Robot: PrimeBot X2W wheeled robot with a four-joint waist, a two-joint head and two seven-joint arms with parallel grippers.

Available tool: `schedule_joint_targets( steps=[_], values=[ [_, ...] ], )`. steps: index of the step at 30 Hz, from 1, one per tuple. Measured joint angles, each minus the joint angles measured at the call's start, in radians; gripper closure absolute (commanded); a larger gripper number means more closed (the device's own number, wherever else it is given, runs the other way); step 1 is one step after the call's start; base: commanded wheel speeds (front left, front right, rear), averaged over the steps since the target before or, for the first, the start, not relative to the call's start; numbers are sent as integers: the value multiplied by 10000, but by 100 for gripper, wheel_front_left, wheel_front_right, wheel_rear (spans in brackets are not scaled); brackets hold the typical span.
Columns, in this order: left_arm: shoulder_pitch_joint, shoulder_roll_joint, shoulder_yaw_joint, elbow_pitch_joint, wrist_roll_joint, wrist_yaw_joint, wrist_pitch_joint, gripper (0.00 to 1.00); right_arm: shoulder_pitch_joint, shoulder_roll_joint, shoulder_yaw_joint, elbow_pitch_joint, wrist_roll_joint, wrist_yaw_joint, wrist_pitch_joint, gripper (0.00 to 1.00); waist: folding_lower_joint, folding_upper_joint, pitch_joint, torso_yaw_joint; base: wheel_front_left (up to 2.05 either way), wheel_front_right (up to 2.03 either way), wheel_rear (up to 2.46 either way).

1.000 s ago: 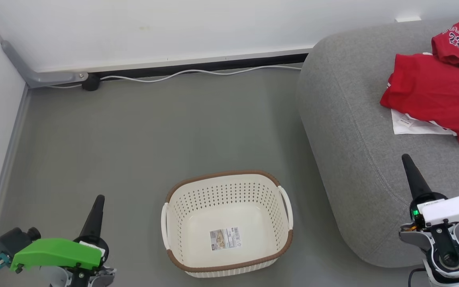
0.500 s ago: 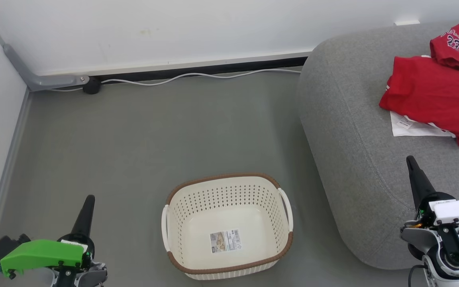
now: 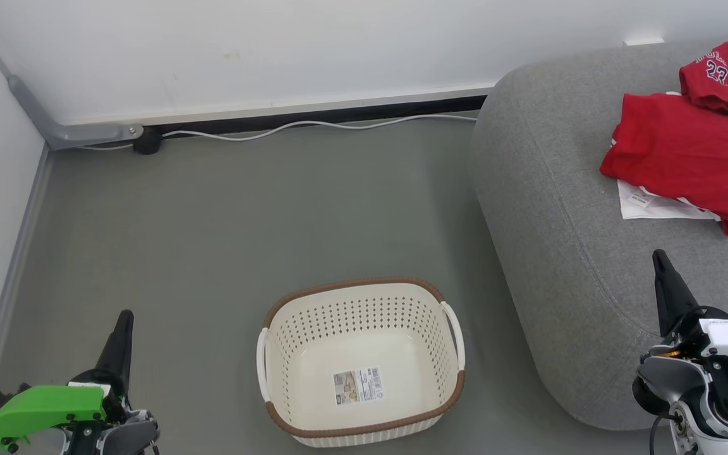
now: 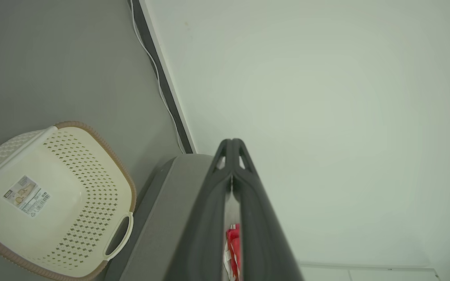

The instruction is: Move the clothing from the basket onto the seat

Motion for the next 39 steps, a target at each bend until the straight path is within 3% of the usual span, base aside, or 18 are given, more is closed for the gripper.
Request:
schedule_joint_targets(
  steps=[39],
  values=[
    [-114,-8,42,351,-119,-169,12,100,-115,61,-61,311,81,153,56,100,0,0,-16,1,0,0,0]
  ],
)
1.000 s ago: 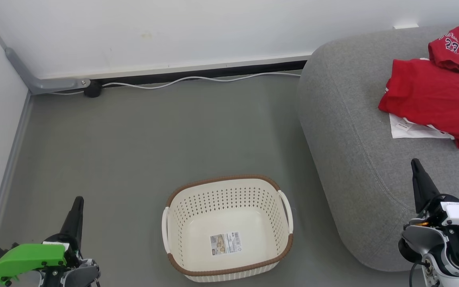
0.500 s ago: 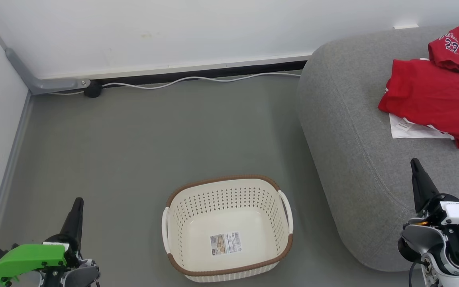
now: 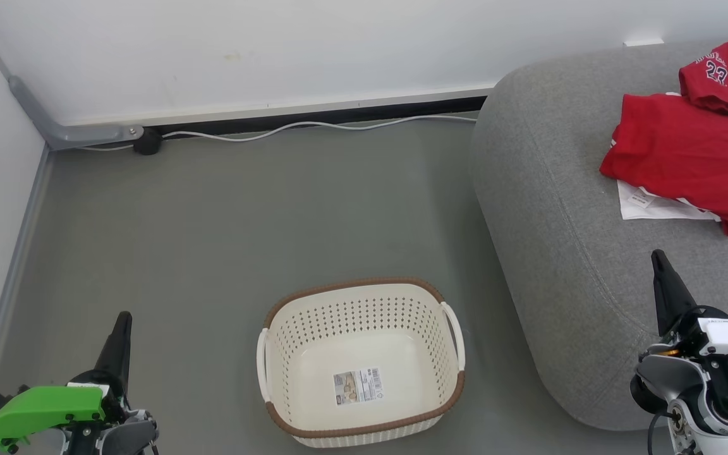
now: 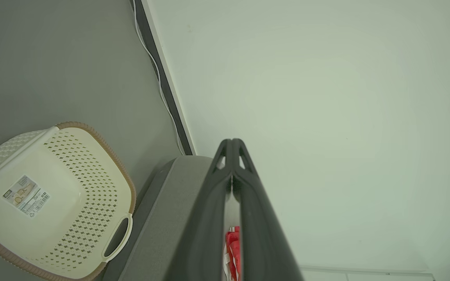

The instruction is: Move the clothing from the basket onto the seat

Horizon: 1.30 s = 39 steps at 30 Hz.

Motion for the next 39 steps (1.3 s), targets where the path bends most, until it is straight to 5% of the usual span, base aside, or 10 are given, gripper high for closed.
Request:
schedule_joint_targets(
  steps=[39],
  values=[
    [-118,-19,38,173,0,-40,77,100,-78,15,-52,109,0,4,44,100,0,0,-6,0,0,0,0]
  ],
)
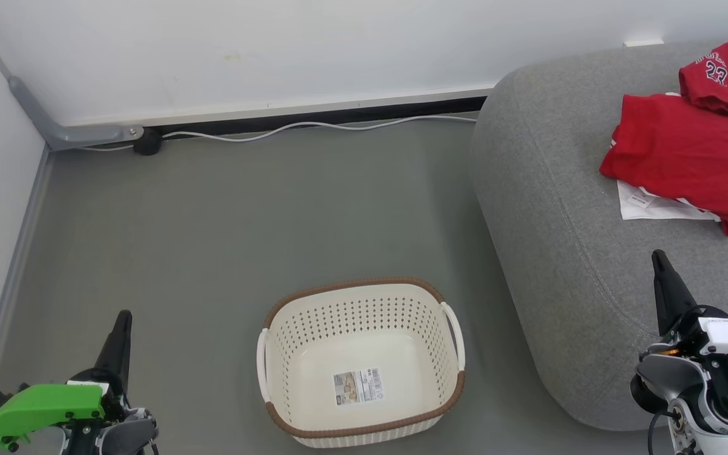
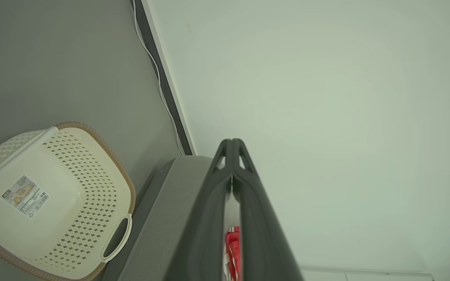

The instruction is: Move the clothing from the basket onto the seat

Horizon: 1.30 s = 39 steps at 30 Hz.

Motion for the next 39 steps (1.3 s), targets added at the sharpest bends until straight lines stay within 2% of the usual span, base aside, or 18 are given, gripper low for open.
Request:
schedule_joint_targets(
  steps=[39],
  values=[
    [-19,-19,58,58,0,-42,12,100,-5,38,-46,56,-2,2,31,100,0,0,-2,0,0,0,0]
  ],
)
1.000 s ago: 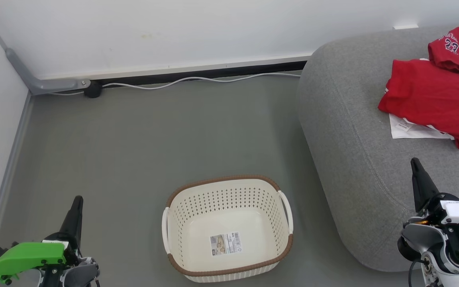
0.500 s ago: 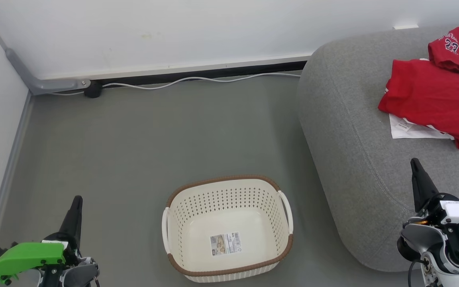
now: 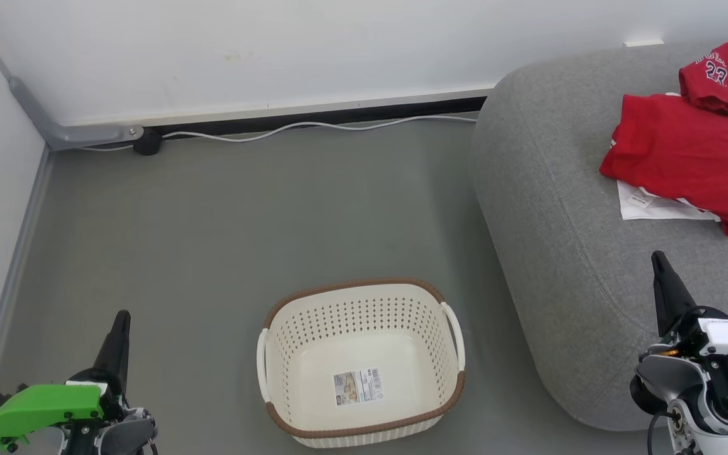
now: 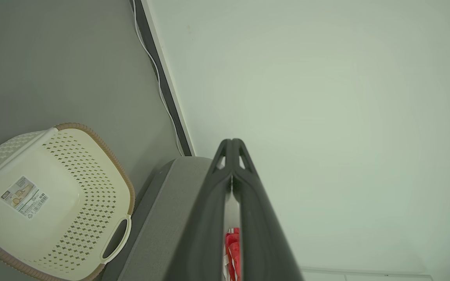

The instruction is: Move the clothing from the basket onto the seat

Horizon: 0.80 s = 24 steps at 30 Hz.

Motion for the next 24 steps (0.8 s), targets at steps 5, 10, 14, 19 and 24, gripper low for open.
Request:
schedule_joint_targets(
  steps=[5,10,14,19,24],
  values=[
    [0,-2,4,2,0,0,0,100,-1,2,-4,13,0,0,2,100,0,0,0,0,0,0,0],
    [-1,-2,12,4,2,0,0,100,-1,4,-8,17,0,2,13,100,0,0,0,0,0,0,0],
    [-1,-4,17,6,2,0,2,100,-2,6,-13,19,0,13,15,100,0,0,0,0,0,0,0],
    [-2,-8,29,6,2,0,71,100,-2,8,-17,19,0,15,44,100,0,0,-1,0,0,0,0],
    [-2,-10,42,6,2,0,77,100,-3,10,-21,17,0,15,44,100,0,0,0,0,0,0,0]
  ],
)
